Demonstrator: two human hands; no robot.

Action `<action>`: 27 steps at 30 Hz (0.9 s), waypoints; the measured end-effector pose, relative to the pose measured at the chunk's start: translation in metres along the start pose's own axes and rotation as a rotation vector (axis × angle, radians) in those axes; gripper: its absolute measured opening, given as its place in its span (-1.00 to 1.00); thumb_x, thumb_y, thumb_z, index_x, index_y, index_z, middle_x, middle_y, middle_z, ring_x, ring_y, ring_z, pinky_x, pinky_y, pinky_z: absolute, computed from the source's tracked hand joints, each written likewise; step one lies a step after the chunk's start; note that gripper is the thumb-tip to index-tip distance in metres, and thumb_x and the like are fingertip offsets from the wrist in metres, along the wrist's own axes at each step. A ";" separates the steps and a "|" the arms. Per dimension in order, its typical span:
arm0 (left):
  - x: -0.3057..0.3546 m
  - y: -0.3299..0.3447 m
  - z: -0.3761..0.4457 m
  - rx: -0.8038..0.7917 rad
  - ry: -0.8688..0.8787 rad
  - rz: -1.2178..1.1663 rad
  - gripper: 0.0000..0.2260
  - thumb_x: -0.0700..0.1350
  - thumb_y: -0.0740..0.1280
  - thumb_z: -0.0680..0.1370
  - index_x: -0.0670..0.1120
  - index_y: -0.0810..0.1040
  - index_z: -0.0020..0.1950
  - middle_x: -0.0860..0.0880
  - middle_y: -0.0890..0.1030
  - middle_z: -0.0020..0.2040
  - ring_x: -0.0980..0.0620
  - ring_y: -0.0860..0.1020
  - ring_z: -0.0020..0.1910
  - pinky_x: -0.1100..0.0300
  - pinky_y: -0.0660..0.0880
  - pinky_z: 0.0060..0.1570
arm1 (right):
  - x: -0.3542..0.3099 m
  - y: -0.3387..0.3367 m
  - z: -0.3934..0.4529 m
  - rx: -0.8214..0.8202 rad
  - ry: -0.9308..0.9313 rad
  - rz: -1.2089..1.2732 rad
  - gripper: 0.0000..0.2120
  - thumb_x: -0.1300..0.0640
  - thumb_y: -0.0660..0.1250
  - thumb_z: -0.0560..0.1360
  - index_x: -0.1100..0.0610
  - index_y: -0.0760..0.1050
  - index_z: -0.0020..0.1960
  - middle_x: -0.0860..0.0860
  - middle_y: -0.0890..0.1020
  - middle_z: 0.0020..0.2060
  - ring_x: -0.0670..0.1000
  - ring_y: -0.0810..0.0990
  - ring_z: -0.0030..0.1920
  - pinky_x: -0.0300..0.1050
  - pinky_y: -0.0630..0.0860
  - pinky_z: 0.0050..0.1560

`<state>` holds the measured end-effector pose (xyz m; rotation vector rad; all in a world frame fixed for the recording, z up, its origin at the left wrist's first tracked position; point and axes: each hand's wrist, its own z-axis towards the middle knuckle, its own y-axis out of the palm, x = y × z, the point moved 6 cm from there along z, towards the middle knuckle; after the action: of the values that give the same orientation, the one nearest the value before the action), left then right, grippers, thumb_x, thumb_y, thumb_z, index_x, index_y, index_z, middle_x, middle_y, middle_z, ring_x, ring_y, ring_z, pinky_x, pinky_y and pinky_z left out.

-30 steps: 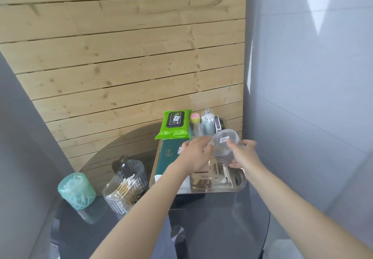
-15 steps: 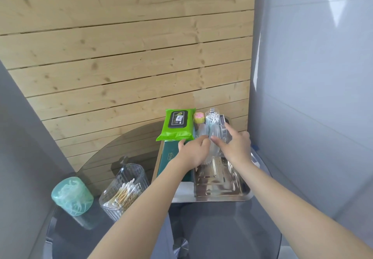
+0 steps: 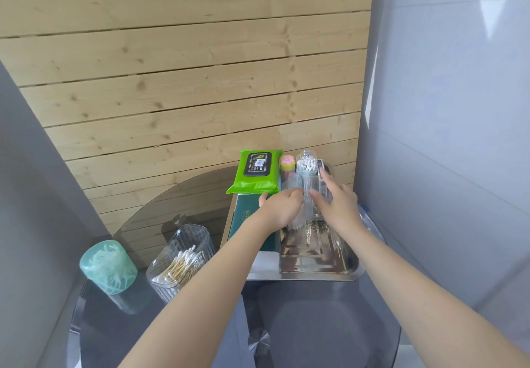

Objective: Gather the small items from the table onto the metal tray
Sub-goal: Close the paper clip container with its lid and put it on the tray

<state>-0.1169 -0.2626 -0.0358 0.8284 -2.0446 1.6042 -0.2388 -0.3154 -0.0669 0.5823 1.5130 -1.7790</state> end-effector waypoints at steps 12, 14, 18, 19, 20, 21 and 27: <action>-0.010 -0.010 -0.043 0.142 0.087 -0.099 -0.57 -0.13 -0.05 0.62 0.02 0.27 0.49 -0.06 0.53 0.33 -0.09 0.23 0.48 -0.04 -0.07 0.52 | -0.006 -0.005 -0.033 -0.015 -0.004 -0.071 -0.31 -0.22 0.37 0.38 -0.12 0.23 0.44 0.11 0.43 0.28 0.17 0.37 0.32 0.05 0.38 0.23; -0.014 -0.010 -0.048 0.168 0.087 -0.136 -0.57 -0.13 -0.04 0.62 0.02 0.30 0.47 -0.07 0.56 0.27 -0.10 0.26 0.46 -0.06 -0.02 0.51 | -0.012 -0.008 -0.035 0.022 0.023 -0.110 -0.34 -0.24 0.40 0.33 -0.09 0.28 0.34 0.10 0.48 0.23 0.18 0.47 0.22 0.03 0.46 0.09; -0.015 -0.009 -0.056 0.180 0.088 -0.115 -0.58 -0.16 -0.04 0.62 0.00 0.34 0.45 0.01 0.52 0.01 -0.09 0.36 0.31 -0.04 0.00 0.51 | -0.014 -0.024 -0.042 0.093 0.210 0.060 -0.54 -0.09 0.32 0.40 0.03 0.29 0.22 -0.01 0.54 -0.10 0.11 0.50 -0.13 -0.02 0.45 -0.13; -0.014 -0.010 -0.057 0.180 0.089 -0.108 -0.58 -0.17 -0.04 0.62 -0.01 0.36 0.43 0.03 0.50 -0.01 -0.07 0.38 0.23 -0.03 0.01 0.50 | -0.010 -0.026 -0.044 0.083 0.283 0.138 -0.59 -0.08 0.26 0.42 0.04 0.29 0.19 -0.06 0.51 -0.20 0.10 0.50 -0.16 -0.01 0.48 -0.11; -0.015 -0.010 -0.057 0.180 0.090 -0.104 -0.58 -0.18 -0.04 0.61 -0.01 0.37 0.42 0.04 0.50 -0.02 -0.03 0.37 0.14 -0.03 0.01 0.50 | -0.007 -0.027 -0.047 0.051 0.344 0.191 -0.62 -0.10 0.22 0.41 0.06 0.31 0.15 -0.07 0.49 -0.24 0.09 0.53 -0.16 0.02 0.53 -0.06; -0.015 -0.010 -0.057 0.178 0.092 -0.100 -0.58 -0.17 -0.04 0.61 -0.02 0.39 0.41 0.04 0.50 -0.02 0.02 0.34 0.09 -0.02 0.02 0.50 | -0.005 -0.026 -0.048 -0.005 0.392 0.226 -0.62 -0.12 0.20 0.39 0.07 0.33 0.11 -0.05 0.50 -0.23 0.10 0.56 -0.13 0.07 0.57 -0.03; -0.018 -0.007 -0.061 0.140 0.143 -0.051 -0.48 -0.05 -0.08 0.49 -0.01 0.47 0.35 -0.03 0.59 0.06 -0.01 0.39 0.31 -0.01 -0.01 0.51 | -0.007 -0.012 -0.058 -0.370 0.488 0.253 -0.67 0.05 0.14 0.48 0.16 0.44 0.17 0.04 0.47 -0.18 0.07 0.52 -0.17 0.09 0.55 0.07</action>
<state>-0.1014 -0.2008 -0.0269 0.7837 -1.8158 1.7415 -0.2498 -0.2565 -0.0659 1.0126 1.9342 -1.1719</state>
